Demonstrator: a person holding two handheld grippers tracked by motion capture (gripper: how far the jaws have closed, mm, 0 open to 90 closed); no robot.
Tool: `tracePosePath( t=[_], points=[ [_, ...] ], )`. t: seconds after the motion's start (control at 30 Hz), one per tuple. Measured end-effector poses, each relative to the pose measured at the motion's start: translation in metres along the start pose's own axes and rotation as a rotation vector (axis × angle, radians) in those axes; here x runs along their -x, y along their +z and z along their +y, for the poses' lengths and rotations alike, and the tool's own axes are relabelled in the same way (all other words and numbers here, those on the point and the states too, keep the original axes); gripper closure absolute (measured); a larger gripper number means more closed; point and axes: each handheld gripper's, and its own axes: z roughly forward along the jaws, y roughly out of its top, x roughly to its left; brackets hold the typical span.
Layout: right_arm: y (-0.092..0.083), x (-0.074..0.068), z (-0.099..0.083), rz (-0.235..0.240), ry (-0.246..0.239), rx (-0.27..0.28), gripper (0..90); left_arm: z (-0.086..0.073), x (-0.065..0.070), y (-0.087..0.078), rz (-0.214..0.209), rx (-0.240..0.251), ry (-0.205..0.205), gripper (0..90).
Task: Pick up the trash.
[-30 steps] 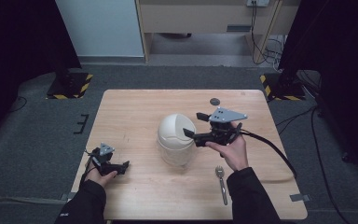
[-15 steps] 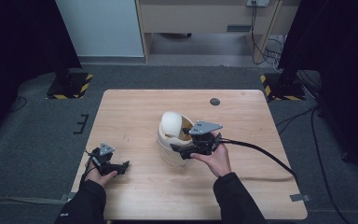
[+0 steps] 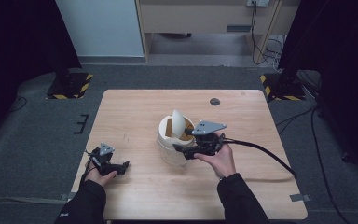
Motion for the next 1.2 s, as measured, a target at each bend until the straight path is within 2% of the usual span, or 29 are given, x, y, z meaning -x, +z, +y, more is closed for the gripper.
tracePosePath(
  t=[0.17,0.3,0.33,0.43,0.47,0.5,0.53,0.63,0.7,0.73,0.8,1.07,1.13,1.2],
  points=[
    [-0.029,0.004,0.013,-0.04,0.005,0.058,27.0,0.0,0.0,0.0,0.0,0.0,0.0,0.0],
    [-0.053,0.01,0.02,-0.121,0.017,0.083,28.8,0.0,0.0,0.0,0.0,0.0,0.0,0.0],
    [-0.053,0.01,0.02,-0.121,0.017,0.083,28.8,0.0,0.0,0.0,0.0,0.0,0.0,0.0],
    [-0.07,0.017,0.017,-0.172,0.083,0.136,31.2,0.0,0.0,0.0,0.0,0.001,0.0,0.0],
    [-0.078,0.021,0.012,-0.21,0.101,0.13,31.3,0.0,0.0,0.0,0.0,0.0,0.0,0.0],
    [-0.078,0.021,0.012,-0.21,0.101,0.13,31.3,0.0,0.0,0.0,0.0,0.0,0.0,0.0],
    [-0.084,0.024,0.004,-0.237,0.121,0.123,31.6,0.0,0.0,0.0,0.0,0.0,0.0,0.0],
    [-0.089,0.025,-0.004,-0.252,0.138,0.116,31.6,0.0,0.0,0.0,0.0,-0.001,0.002,0.0],
    [-0.094,0.027,-0.014,-0.27,0.152,0.093,31.3,0.0,0.0,0.0,0.0,0.0,0.002,0.0],
    [-0.099,0.026,-0.026,-0.291,0.172,0.068,31.3,0.0,0.0,0.0,-0.001,-0.001,0.002,0.0],
    [-0.1,0.026,-0.029,-0.294,0.183,0.054,31.2,0.0,0.0,0.0,0.0,0.0,0.002,0.0],
    [-0.106,0.024,-0.078,-0.296,0.224,-0.058,34.0,0.0,0.0,0.0,0.0,-0.001,0.002,0.0],
    [-0.106,0.025,-0.083,-0.3,0.227,-0.087,34.0,0.0,0.0,0.0,0.0,0.0,0.002,0.0],
    [-0.106,0.025,-0.085,-0.303,0.233,-0.093,33.9,0.0,0.0,0.0,-0.001,-0.001,0.002,0.0]
  ],
)
